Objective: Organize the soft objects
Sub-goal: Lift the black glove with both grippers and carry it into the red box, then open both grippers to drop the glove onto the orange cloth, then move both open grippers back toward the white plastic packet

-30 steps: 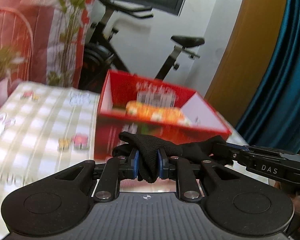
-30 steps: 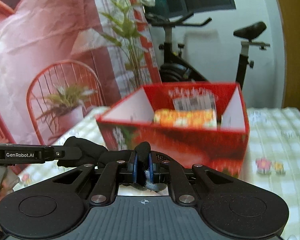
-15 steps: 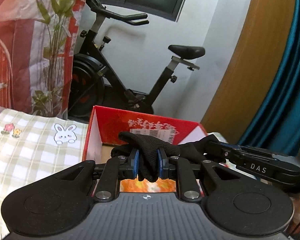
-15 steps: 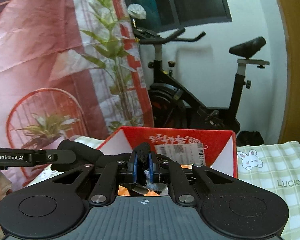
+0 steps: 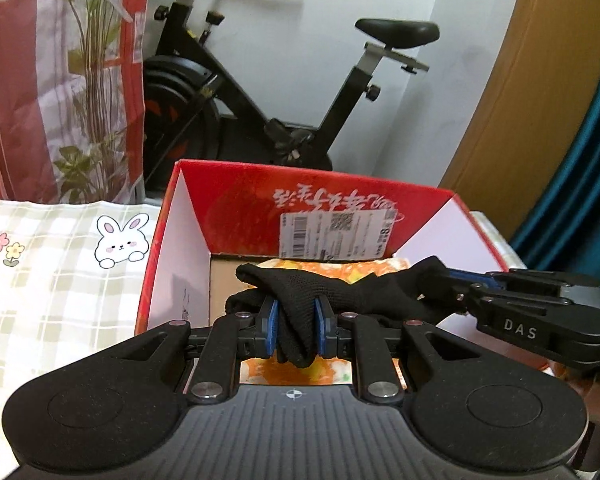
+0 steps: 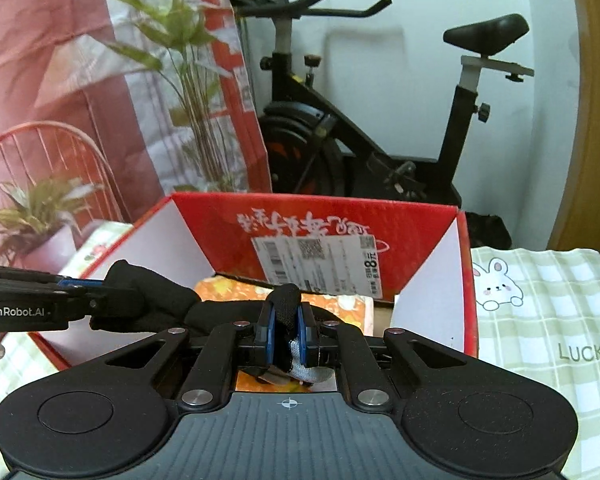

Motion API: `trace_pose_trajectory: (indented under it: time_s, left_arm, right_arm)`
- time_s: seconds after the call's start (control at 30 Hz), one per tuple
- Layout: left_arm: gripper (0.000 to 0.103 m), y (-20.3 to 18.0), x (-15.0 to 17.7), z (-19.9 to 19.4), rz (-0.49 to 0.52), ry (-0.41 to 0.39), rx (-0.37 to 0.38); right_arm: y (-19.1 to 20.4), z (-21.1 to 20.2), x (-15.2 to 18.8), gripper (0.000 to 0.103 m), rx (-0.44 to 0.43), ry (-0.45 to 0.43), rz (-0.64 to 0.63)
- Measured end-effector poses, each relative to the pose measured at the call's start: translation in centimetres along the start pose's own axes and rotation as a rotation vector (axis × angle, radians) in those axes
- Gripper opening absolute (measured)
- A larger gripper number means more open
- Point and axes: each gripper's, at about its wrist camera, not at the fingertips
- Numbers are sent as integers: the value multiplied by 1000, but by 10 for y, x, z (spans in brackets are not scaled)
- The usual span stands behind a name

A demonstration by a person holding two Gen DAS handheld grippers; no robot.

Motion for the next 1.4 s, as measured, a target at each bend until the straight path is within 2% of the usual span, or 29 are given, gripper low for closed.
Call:
trace_pose_trajectory:
  time_s: [0.13, 0.23, 0.27, 0.37, 0.43, 0.5, 0.57, 0.63, 0.77, 1.07, 1.4]
  left_arm:
    - [24, 2, -1, 3, 17, 5, -22]
    - [44, -2, -3, -1, 38, -1, -37]
    - [55, -4, -3, -3, 45, -9, -41]
    - [67, -9, -5, -12, 66, -34, -39]
    - [78, -13, -6, -18, 79, -43, -40]
    - [91, -17, -5, -26, 91, -59, -45]
    - [95, -20, -4, -35, 99, -71, -44]
    - [97, -24, -3, -42, 108, -69, -47]
    - [99, -27, 3, -57, 120, -78, -68]
    - [99, -36, 29, -97, 118, -90, -85]
    - [99, -41, 72, -129, 113, -74, -83]
  right_arm:
    - [0, 2, 1, 12, 15, 6, -21]
    - [0, -1, 0, 19, 33, -2, -39]
    - [0, -2, 0, 21, 41, -8, -40]
    - [-2, -9, -2, 27, 51, -22, -35]
    - [-2, -15, -2, 46, 62, -32, -34]
    - [-2, -22, -3, 57, 70, -47, -35]
    - [-1, -30, -3, 67, 67, -57, -35]
    - [-1, -39, -2, 85, 72, -70, -37]
    - [1, -59, -1, 101, 78, -98, -49]
    - [11, -98, 13, 103, 52, -111, -88]
    - [22, -141, 51, 103, -6, -105, -72]
Point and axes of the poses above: each gripper's, at about its wrist camera, not at the fingertips, and z roughly the way its jaws point, y to its left, x to its underside, and after that the axes turned 5 degrees about x, right-handed
